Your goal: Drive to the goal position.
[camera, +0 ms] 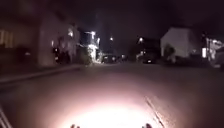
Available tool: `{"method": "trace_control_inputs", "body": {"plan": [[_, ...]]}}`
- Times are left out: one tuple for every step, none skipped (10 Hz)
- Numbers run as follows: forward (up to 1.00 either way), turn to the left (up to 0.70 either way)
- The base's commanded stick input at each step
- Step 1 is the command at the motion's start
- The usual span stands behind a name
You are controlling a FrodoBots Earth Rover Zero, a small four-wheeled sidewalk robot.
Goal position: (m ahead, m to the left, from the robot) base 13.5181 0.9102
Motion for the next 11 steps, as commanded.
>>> {"method": "trace_control_inputs", "body": {"plan": [[1.0,-0.18],[1.0,-0.3],[1.0,-0.39],[1.0,-0.37],[1.0,-0.15],[1.0,0.0],[1.0,0.0],[1.0,0.0],[1.0,-0.05],[1.0,-0.22],[1.0,-0.4]]}}
